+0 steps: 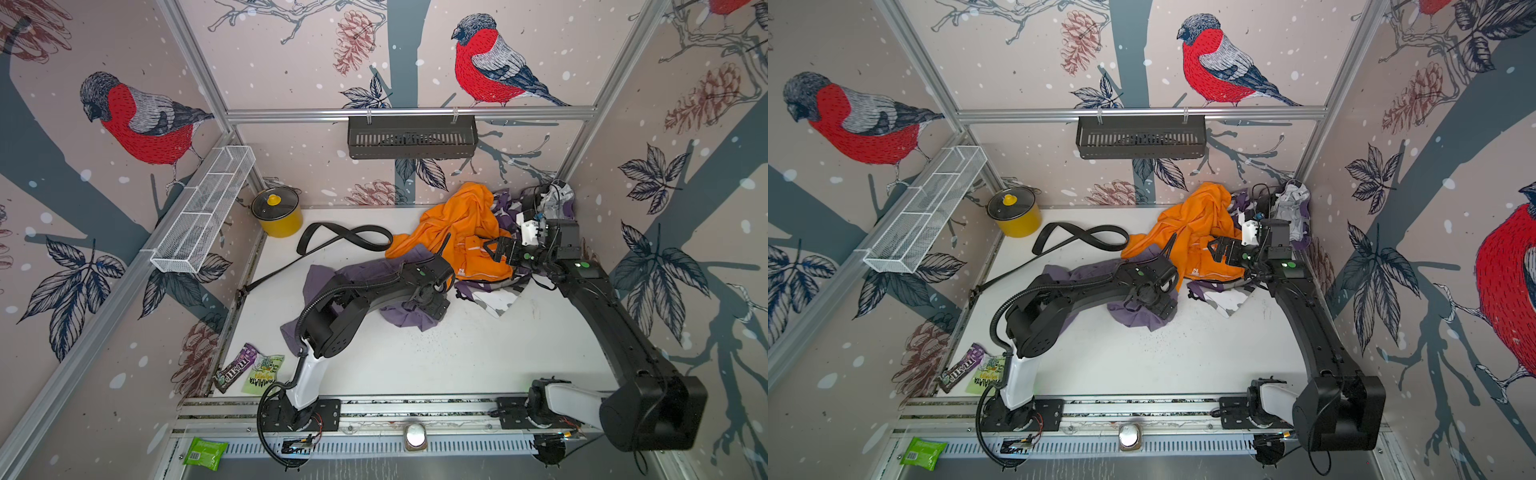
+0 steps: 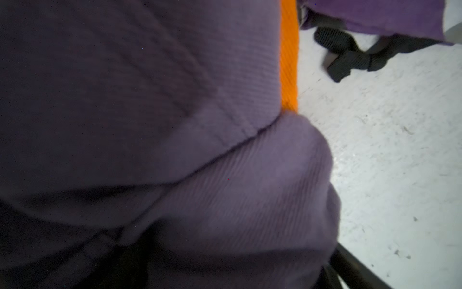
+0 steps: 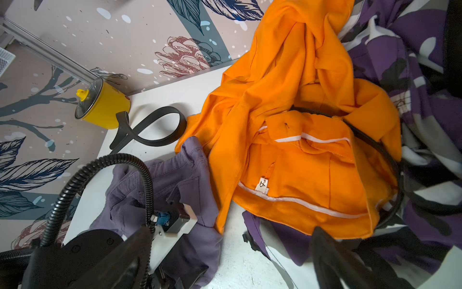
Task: Remove the belt from the trousers
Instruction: Adjust the trousers at the center of the board.
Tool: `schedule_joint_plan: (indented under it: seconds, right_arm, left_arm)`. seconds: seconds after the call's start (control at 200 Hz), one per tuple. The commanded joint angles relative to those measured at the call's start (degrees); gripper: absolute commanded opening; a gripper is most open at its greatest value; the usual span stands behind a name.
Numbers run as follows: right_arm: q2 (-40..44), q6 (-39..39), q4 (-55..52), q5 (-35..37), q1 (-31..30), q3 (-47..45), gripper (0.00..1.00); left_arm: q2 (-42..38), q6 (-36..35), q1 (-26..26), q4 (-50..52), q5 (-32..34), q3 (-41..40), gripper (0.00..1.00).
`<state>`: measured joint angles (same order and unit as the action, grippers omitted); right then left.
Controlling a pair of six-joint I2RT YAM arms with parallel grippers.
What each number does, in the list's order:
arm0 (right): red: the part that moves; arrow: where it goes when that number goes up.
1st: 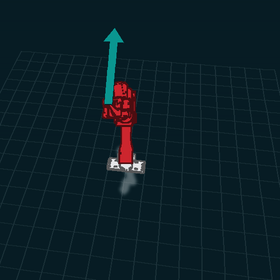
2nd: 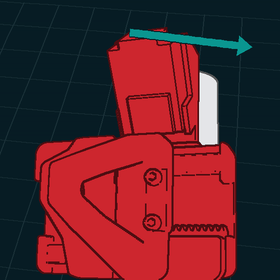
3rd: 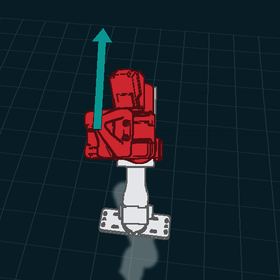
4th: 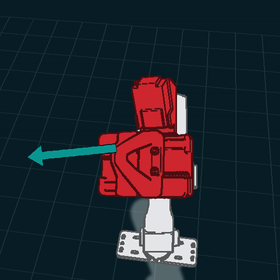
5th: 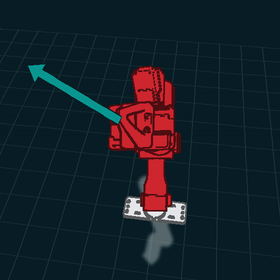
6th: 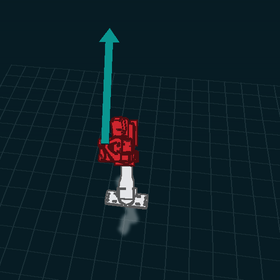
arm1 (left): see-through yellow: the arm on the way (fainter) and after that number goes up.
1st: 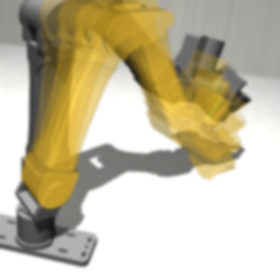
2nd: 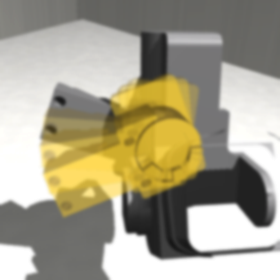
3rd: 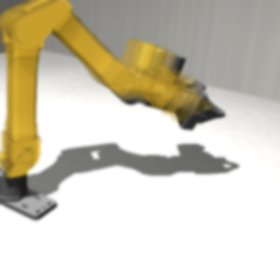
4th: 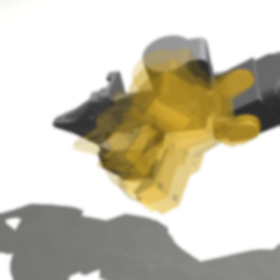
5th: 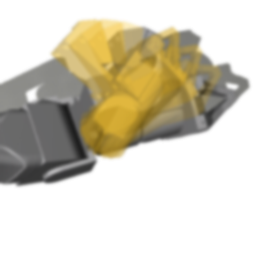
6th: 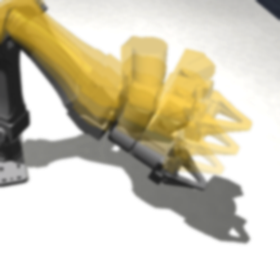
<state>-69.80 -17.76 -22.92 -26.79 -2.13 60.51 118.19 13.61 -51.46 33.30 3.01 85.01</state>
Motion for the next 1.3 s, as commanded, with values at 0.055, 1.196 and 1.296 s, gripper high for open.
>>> schedule_joint_plan:
  seconds: [0.055,1.196,1.296]
  right_arm:
    - [0.02,0.02,2.69,-0.99,0.29,0.22,0.99]
    - [-1.72,-3.10,10.61,-3.40,-3.47,-0.61,1.00]
    - [-1.74,-3.34,10.87,-3.41,-3.93,-1.35,1.00]
  left_arm:
    - [-5.01,3.65,-0.05,7.44,5.93,-1.15,0.43]
    - [-13.22,-3.32,40.37,-7.99,18.34,16.68,0.16]
    - [-7.34,-4.34,42.26,-9.58,18.17,18.81,0.14]
